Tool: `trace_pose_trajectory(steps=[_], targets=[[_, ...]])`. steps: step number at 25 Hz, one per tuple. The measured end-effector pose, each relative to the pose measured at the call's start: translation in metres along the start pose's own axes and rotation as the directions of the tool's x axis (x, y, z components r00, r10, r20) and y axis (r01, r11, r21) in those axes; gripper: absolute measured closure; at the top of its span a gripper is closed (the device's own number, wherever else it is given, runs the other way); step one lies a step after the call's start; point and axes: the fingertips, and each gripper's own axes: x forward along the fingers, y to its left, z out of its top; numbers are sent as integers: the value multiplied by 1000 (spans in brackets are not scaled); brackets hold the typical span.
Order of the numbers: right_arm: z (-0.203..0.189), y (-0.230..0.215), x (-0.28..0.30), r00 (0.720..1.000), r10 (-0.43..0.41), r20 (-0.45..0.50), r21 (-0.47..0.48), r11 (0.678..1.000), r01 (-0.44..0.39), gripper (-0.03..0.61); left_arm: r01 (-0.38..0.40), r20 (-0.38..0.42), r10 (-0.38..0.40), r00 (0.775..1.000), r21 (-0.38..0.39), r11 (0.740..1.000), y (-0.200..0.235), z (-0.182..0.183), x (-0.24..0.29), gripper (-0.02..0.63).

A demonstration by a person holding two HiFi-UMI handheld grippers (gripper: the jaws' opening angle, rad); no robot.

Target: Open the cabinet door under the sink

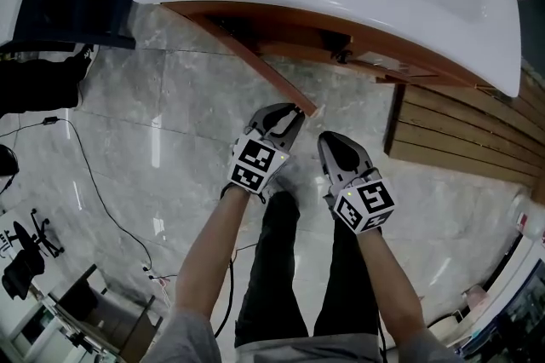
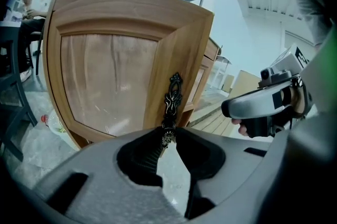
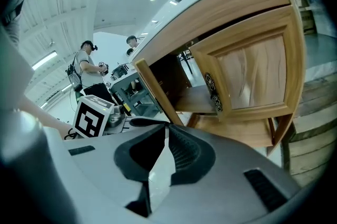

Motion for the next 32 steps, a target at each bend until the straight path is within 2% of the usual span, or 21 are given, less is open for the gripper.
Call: trace_pose_trajectory(steps=[8,14,19,27,32], targets=[[-6,9,11,1000,-16,6,3,1000,16,566,72,-36,-70,997,76,994,0,-18,-20,531],[-10,26,19,1000,8,-7,-4,1000,-8,565,111,-71,-103,992,124,986,1,-30,-43,531],[-18,46,31,999,38,-26,-14,999,-38,566,134,-113,-113,987,196,971,6,-41,-60,531],[-31,75,45,995,82,-57,-13,996,-83,565,127,-184,-86,979,225,966,24,-68,-95,531],[-35,92,55,992,106,-62,-7,994,-107,566,106,-235,-38,971,285,953,39,-80,-116,531]])
